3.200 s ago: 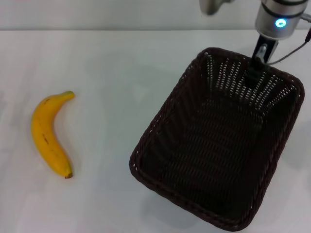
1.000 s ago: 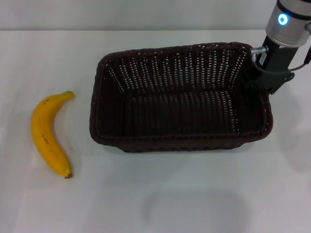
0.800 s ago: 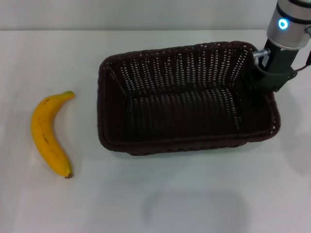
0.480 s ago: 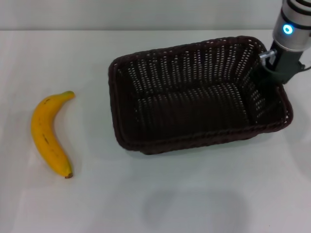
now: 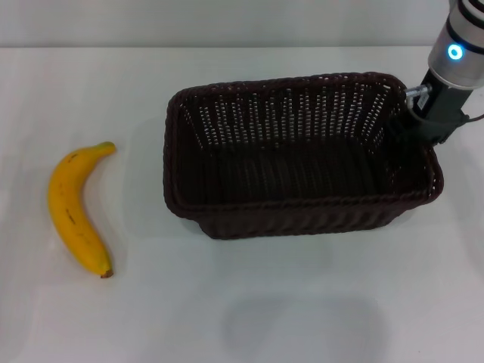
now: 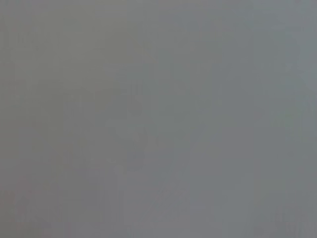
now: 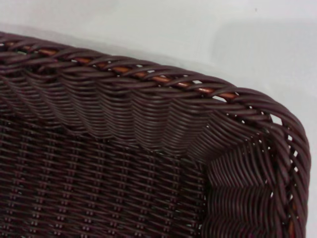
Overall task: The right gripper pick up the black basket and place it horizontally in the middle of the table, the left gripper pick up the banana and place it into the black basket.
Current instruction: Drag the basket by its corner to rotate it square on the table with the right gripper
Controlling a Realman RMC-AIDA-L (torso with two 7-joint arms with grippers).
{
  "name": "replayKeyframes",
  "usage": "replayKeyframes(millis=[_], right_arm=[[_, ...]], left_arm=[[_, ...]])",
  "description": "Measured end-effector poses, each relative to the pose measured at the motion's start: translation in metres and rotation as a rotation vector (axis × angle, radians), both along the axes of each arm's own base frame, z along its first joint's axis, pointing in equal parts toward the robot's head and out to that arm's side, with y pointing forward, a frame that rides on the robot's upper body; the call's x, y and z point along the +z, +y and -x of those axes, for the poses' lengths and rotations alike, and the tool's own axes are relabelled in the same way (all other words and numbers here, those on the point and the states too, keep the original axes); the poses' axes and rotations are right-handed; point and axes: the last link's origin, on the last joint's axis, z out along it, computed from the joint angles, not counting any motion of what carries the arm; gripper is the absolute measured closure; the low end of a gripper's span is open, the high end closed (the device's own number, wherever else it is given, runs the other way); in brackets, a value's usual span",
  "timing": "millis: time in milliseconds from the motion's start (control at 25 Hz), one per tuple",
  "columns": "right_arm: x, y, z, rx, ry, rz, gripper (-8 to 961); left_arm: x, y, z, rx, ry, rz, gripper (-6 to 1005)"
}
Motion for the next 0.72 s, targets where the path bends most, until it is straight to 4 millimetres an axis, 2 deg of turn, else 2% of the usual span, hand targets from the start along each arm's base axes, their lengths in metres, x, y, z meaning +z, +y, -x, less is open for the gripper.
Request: replayKeyframes(millis=[120, 320, 520, 720], right_arm=[[0.002, 0.001, 0.003, 0.014, 0.007, -0.001, 640], [0.008, 0.000, 0.003, 0.021, 0.018, -0.013, 415], [0.023, -0.004, -0.007, 0.025, 0.021, -0.055, 283], [0.049, -0.013, -0.016, 0.074, 0.046, -0.152, 283]], left_arm=[[-0.001, 0.001, 0.000, 0.004, -0.003, 0.003, 213], [-0.002, 0.002, 0.001, 0.014, -0.012, 0.009, 215], [-0.003, 0.002, 0.001, 0.014, -0.016, 0.017, 216], [0.003, 0.001, 0.004, -0.013, -0.101, 0.056, 217]])
